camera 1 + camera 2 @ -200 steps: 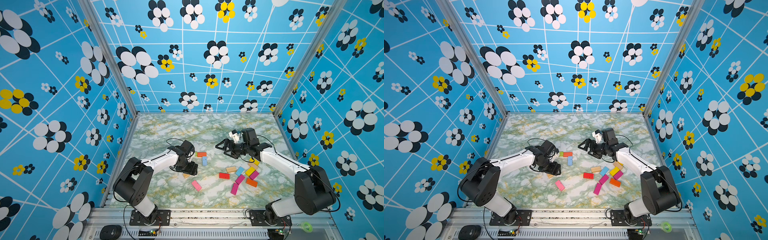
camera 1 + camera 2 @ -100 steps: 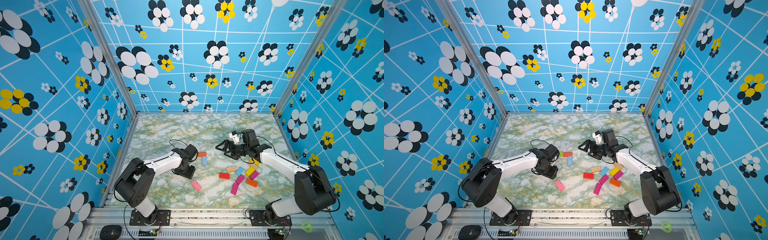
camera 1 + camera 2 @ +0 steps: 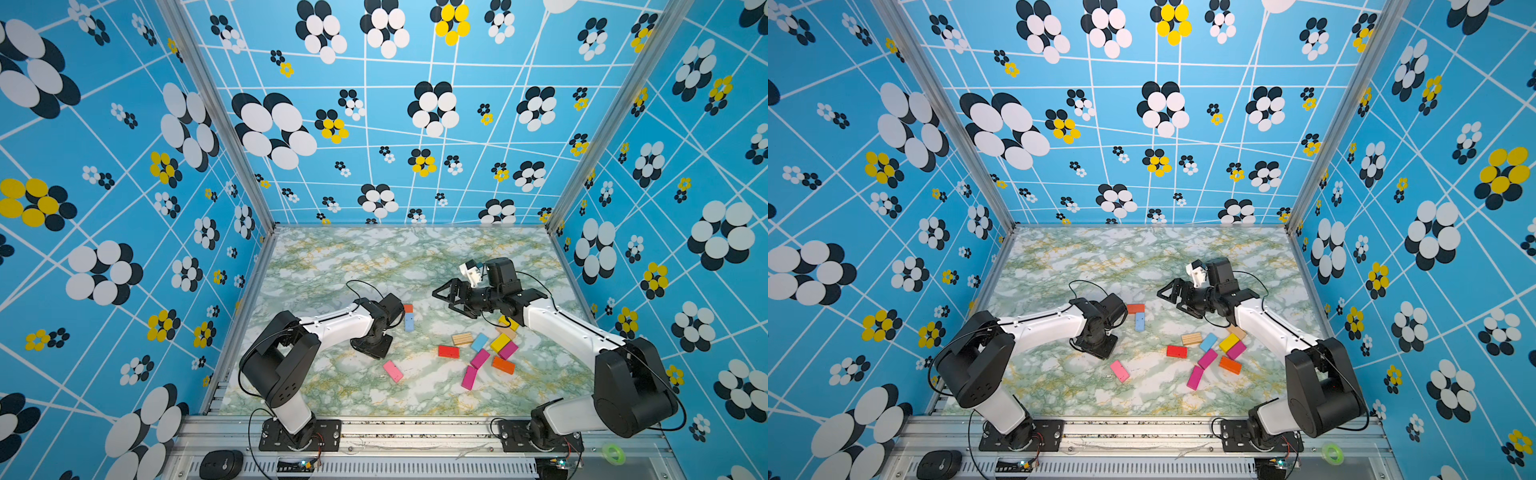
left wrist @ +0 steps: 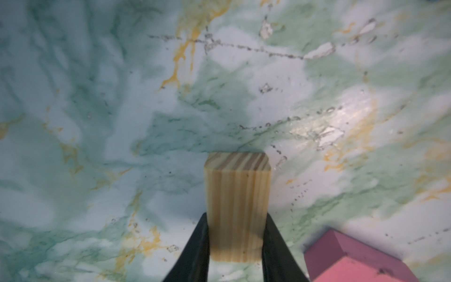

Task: Assemble the number 7 with building blocks
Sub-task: Pick up the building block from the center of the board, then place the building block at the center of the board.

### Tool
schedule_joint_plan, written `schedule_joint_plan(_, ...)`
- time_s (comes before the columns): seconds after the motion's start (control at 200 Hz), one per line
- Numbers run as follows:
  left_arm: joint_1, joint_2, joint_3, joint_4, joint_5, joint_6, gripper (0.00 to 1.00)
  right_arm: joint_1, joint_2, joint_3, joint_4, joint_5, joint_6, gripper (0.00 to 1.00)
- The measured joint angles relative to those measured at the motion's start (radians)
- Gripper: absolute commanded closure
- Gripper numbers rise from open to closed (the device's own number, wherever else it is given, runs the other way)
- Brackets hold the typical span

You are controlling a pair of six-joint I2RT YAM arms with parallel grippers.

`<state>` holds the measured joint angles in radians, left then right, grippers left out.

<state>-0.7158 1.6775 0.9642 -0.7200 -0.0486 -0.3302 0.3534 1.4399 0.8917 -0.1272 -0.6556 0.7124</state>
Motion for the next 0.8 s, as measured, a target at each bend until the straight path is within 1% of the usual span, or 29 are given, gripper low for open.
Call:
schedule_joint_plan(0.135,0.000,-0.015,0.000,-0.011,0.008,-0.023,0.79,-0.013,-0.043,0.000,-0.032,0.034,-0.019,0.01)
schedule_joint_plan(0.235,-0.005,-0.065,0.003,-0.023,0.022,-0.054,0.79,-0.046,-0.101,0.000,-0.057,0.065,-0.030,0.01)
schedule_joint_plan(0.405,-0.047,-0.160,0.040,-0.034,0.053,-0.146,0.79,-0.117,-0.208,-0.020,-0.081,0.128,-0.037,0.01)
schedule_joint_plan(0.52,-0.080,-0.193,0.044,-0.006,0.084,-0.225,0.79,-0.148,-0.235,-0.027,-0.103,0.139,-0.048,0.01)
schedule_joint_plan(0.665,-0.124,-0.173,0.047,0.041,0.109,-0.304,0.79,-0.160,-0.237,-0.027,-0.134,0.135,-0.076,0.01)
schedule_joint_plan(0.8,-0.171,-0.075,0.082,0.070,0.113,-0.353,0.80,-0.161,-0.237,-0.028,-0.158,0.125,-0.106,0.01)
